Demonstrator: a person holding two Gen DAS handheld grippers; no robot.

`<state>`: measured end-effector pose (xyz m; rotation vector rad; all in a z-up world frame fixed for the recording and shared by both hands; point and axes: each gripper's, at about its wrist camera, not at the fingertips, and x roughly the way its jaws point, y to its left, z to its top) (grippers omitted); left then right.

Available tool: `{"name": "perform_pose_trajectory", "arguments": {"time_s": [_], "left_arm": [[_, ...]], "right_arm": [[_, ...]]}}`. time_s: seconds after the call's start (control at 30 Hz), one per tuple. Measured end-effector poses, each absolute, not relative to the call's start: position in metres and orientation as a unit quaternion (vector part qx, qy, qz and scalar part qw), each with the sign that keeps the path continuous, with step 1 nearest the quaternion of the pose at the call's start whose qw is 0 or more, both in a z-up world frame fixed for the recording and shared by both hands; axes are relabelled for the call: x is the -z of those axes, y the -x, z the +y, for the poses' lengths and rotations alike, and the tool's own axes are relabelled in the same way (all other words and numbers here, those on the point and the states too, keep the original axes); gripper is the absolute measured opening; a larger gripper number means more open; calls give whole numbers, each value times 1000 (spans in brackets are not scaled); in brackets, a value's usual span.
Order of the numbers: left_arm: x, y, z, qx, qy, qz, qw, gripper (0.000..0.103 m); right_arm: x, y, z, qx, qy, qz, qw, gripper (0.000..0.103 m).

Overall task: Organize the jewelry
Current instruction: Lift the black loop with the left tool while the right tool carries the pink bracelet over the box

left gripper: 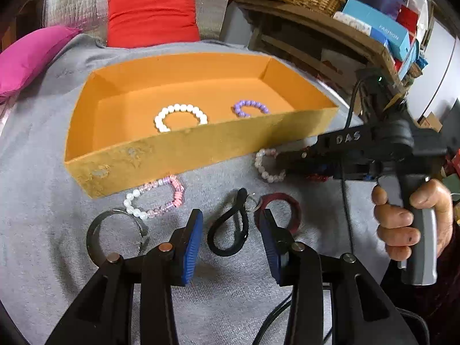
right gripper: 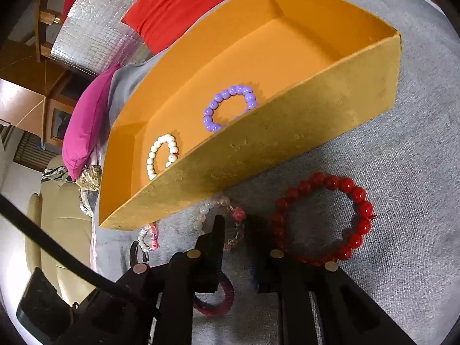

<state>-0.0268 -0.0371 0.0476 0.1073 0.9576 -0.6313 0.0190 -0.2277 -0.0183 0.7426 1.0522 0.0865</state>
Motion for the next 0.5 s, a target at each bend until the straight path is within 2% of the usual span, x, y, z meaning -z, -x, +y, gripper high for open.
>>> {"name": "perform_pose_trajectory", "arguments": {"time_s": [0.17, 0.27, 0.3, 0.33, 0.5], "left_arm": [[-25, 20, -51, 293, -83, 478, 824, 40], [-21, 17, -51, 286, -85, 477, 826, 30], [-22, 18, -51, 288, -84, 476, 827, 23], [-23, 18, -50, 291, -81, 475, 827, 16], [-35, 24, -47, 296, -80, 455, 836, 13]], "right_arm": [[17, -21, -223, -33, -338, 483, 807, 18], [15, -22, -218, -31, -315, 479, 818, 17], [14, -21, -217, -30, -306, 478, 823, 10], [13, -21, -215, -27, -294, 477, 827, 9], [6, -17, -210, -41, -279, 470, 836, 9]]}}
